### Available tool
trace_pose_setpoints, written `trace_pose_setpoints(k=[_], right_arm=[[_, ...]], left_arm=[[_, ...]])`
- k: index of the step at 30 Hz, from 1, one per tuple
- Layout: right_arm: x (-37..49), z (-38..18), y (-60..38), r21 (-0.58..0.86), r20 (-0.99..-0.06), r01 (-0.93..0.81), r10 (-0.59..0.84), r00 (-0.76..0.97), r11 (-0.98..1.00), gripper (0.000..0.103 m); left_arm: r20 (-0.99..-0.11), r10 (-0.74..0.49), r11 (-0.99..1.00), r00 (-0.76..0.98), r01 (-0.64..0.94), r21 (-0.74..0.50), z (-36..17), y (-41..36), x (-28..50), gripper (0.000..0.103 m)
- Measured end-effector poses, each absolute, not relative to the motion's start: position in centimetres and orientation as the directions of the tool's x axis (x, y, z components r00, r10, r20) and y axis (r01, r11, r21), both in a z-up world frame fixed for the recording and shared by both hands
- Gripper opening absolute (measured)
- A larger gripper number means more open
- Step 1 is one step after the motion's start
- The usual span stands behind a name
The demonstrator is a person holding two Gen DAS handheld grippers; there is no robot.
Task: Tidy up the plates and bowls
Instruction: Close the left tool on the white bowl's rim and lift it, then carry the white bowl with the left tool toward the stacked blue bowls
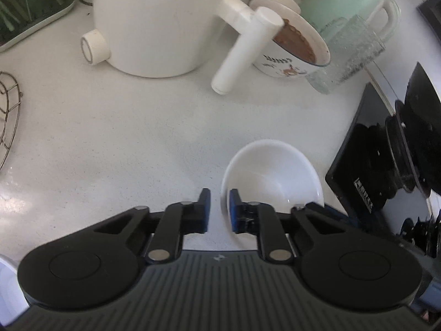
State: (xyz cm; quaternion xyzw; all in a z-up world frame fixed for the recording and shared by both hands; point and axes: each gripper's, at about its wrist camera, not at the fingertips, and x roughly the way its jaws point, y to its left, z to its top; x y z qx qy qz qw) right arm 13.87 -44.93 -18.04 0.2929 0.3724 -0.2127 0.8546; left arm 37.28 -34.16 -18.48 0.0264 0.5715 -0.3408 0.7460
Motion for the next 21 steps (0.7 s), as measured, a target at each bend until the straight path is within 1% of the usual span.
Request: trace_pose_setpoints(k=[1,3,4,10,15,21], right_arm=[[14.0,-18.2,-44.8,0.351,-0.761,0.574,-0.133,0.635,0.740,0.016],[14.3,-18.5,-44.6,0.355,-0.764,0.564,-0.116,0.634,0.745,0.013],[14.4,-18.5,-44.5,0.358,-0.764,0.559,-0.110,0.636,0.748,0.013],[14.6,-18.3,-44.3,0.370,-0.759,0.544,-0.092,0.644,0.753,0.012],[14.4,-17.3,-44.0,0.390,-0.749,0.522,-0.068,0.659,0.759,0.012],[14.1,-15.9,-44.0,0.453,-0.741,0.509,-0.008,0.672,0.732,0.012]], left_arm=[[-0.869,-0.482,0.766,0.110,0.534,-0.357,-18.6,-34.1,37.4,0.012],[-0.867,-0.485,0.768,0.112,0.529,-0.361,-18.6,-33.9,37.5,0.010],[-0.867,-0.485,0.770,0.115,0.527,-0.361,-18.6,-33.8,37.5,0.008],[-0.854,-0.511,0.767,0.101,0.501,-0.400,-18.2,-32.8,37.8,0.008],[-0.863,-0.494,0.783,0.108,0.487,-0.387,-17.0,-32.1,37.4,0.008],[-0.865,-0.486,0.807,0.124,0.444,-0.390,-15.6,-30.3,36.8,0.008]])
